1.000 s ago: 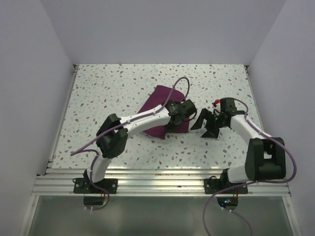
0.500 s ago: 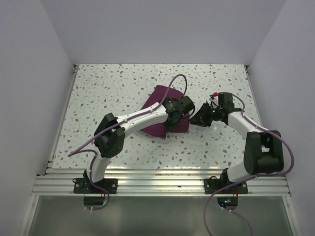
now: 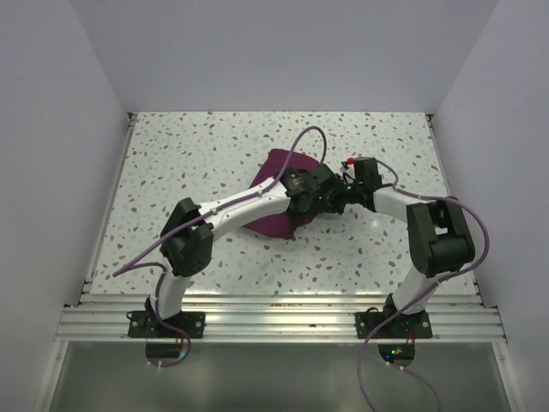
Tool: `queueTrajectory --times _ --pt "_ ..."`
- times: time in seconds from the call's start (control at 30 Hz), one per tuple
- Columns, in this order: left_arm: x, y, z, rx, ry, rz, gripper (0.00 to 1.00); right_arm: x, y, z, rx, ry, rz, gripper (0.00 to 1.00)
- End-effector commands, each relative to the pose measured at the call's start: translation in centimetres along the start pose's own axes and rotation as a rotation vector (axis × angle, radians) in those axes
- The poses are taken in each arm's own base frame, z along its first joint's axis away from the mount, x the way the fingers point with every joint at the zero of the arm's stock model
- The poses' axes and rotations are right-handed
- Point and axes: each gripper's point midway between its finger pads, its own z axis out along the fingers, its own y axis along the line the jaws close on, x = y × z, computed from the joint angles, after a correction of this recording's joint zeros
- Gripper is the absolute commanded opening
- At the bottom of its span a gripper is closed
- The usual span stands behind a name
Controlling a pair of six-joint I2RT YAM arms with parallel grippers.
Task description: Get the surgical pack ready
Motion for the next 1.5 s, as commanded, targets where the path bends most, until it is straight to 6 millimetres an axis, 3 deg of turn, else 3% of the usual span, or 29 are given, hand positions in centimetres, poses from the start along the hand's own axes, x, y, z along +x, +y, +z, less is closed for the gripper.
queueTrajectory --times 0.0,0.17,0.2,0.3,0.37,0.5,0.57,0.67,0.7,0.77,0.9,0.93,0.97,1.0,1.03,1.07,1.13,1.23,1.4,1.47 --pt "-4.3 0.1 -4.0 0.072 -0.174 -0.02 0.0 -0.8 3.6 1.7 -0.105 -0.015 -0.042 0.06" --pt "-5.6 -0.3 -4.9 0.099 -0.219 -0.009 0.0 -0.1 6.0 4.3 -0.181 -0.006 -0.02 0.03" --pt "-5.7 -0.3 -4.9 0.102 -0.222 -0.002 0.0 -0.7 7.3 4.3 -0.233 -0.037 -0.044 0.03" --pt "-6.3 -0.7 -5.1 0.123 -0.236 0.006 0.0 -1.5 7.8 5.1 -0.248 -0.07 -0.018 0.01" --pt "-6.6 -0.9 -5.3 0.134 -0.246 0.007 0.0 -2.3 6.9 5.8 -0.229 -0.119 -0.007 0.0" --pt "-6.5 -1.2 -5.0 0.148 -0.244 0.013 0.0 -3.8 8.0 7.5 -0.305 -0.193 0.005 0.01" --pt "-6.3 -1.3 -4.6 0.15 -0.238 0.015 0.0 -3.4 7.0 10.1 -0.27 -0.169 0.017 0.01" --pt "-5.9 -1.5 -4.3 0.155 -0.228 0.016 0.0 -4.0 7.2 10.6 -0.305 -0.181 0.051 0.03" --pt "-5.8 -1.4 -4.3 0.151 -0.225 0.015 0.0 -3.8 5.9 10.8 -0.244 -0.168 0.034 0.05" --pt "-5.4 -1.0 -4.1 0.135 -0.219 0.011 0.0 -4.1 6.0 10.3 -0.213 -0.153 -0.018 0.07" --pt "-4.6 0.0 -3.9 0.138 -0.203 -0.022 0.0 -4.6 5.8 7.1 -0.162 -0.138 -0.029 0.13" --pt "-4.0 0.0 -3.5 0.153 -0.188 -0.027 0.0 -5.6 6.0 6.0 -0.143 -0.142 -0.086 0.14" --pt "-4.0 0.5 -3.6 0.16 -0.191 -0.045 0.0 -4.7 3.8 5.4 -0.035 -0.092 -0.051 0.15" --pt "-3.7 0.7 -3.4 0.167 -0.183 -0.055 0.0 -4.9 4.1 4.3 -0.02 -0.098 -0.135 0.17" --pt "-3.2 0.5 -3.1 0.195 -0.167 -0.059 0.04 -5.4 3.9 3.2 -0.006 -0.096 -0.139 0.2" --pt "-3.1 1.1 -2.9 0.198 -0.156 -0.085 0.14 -5.5 3.6 2.5 0.004 -0.097 -0.149 0.22" --pt "-2.6 1.5 -2.9 0.216 -0.14 -0.11 0.17 -6.2 2.8 0.2 0.044 -0.119 -0.17 0.25" --pt "-2.6 2.2 -3.4 0.231 -0.158 -0.142 0.41 -7.1 2.6 -1.9 0.074 -0.148 -0.191 0.27" --pt "-3.8 2.3 -4.8 0.251 -0.189 -0.16 0.52 -7.8 3.4 -1.4 0.032 -0.161 -0.173 0.25" --pt "-4.3 2.2 -4.4 0.251 -0.187 -0.159 0.55 -8.2 3.8 -0.7 -0.015 -0.162 -0.164 0.24"
